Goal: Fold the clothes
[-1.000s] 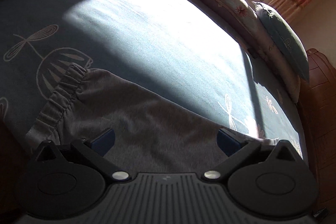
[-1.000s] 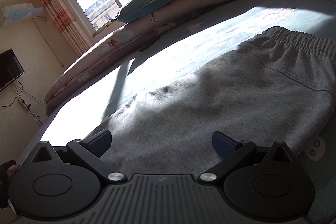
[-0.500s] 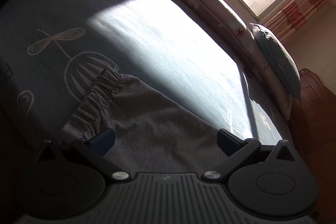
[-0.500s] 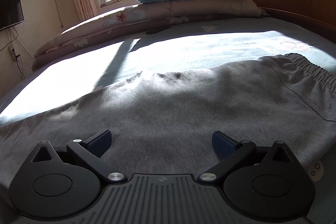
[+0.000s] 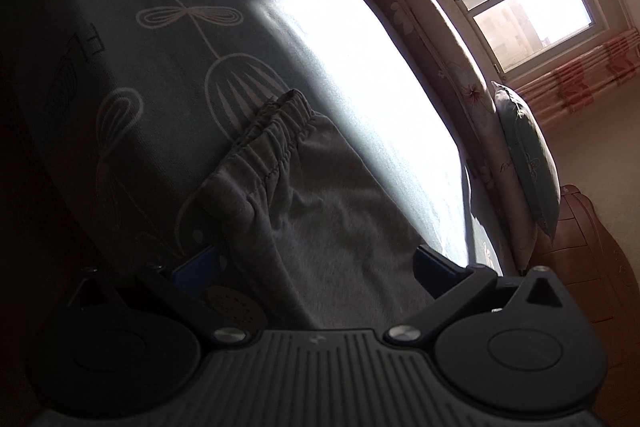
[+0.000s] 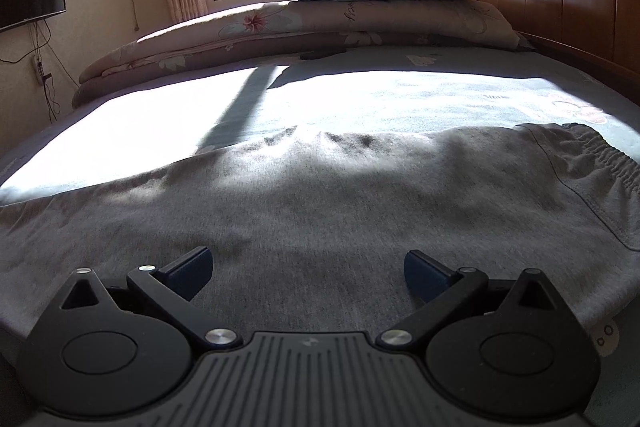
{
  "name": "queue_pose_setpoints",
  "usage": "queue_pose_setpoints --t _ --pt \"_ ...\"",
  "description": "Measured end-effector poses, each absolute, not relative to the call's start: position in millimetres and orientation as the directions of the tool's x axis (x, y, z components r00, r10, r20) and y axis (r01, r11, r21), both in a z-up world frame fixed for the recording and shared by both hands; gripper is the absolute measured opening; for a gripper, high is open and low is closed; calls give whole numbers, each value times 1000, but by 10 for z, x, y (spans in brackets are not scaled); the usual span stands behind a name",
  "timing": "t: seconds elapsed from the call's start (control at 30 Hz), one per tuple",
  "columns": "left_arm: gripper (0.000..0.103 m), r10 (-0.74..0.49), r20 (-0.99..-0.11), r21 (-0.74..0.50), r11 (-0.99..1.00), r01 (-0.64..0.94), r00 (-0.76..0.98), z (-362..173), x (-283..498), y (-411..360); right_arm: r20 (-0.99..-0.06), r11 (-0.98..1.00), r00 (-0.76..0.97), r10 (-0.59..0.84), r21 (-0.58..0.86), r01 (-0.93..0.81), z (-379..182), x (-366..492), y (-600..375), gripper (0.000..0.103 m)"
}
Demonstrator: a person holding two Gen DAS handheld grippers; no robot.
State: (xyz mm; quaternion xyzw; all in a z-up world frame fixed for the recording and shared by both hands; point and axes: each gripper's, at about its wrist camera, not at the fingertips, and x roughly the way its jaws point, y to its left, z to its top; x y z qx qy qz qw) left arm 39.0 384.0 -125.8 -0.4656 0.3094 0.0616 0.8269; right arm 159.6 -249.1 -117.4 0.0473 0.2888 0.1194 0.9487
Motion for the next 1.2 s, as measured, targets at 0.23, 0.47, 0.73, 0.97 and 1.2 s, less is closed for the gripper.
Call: queue_pose_setpoints --t 0.23,0.47,0.73,0.97,1.2 --pt "102 -225 -559 -759 527 -383 798 -1425 523 3871 -477 906 771 423 203 -371 -794 1530 -1991 103" --pt "102 -240 -543 -768 529 -361 804 -1352 471 3883 -441 721 634 635 45 -691 -272 1442 -881 101" --pt "102 -266 -516 -790 515 -333 814 -1283 456 3987 -497 374 458 737 -264 -889 -184 970 662 71" --pt "102 -306 -439 -848 451 -277 845 -1275 394 4112 -588 157 354 727 -359 -920 -555 652 1517 53" --pt "102 -340 -351 -912 337 -235 873 -1418 294 4224 -658 3 298 692 -410 -912 -906 371 2123 47"
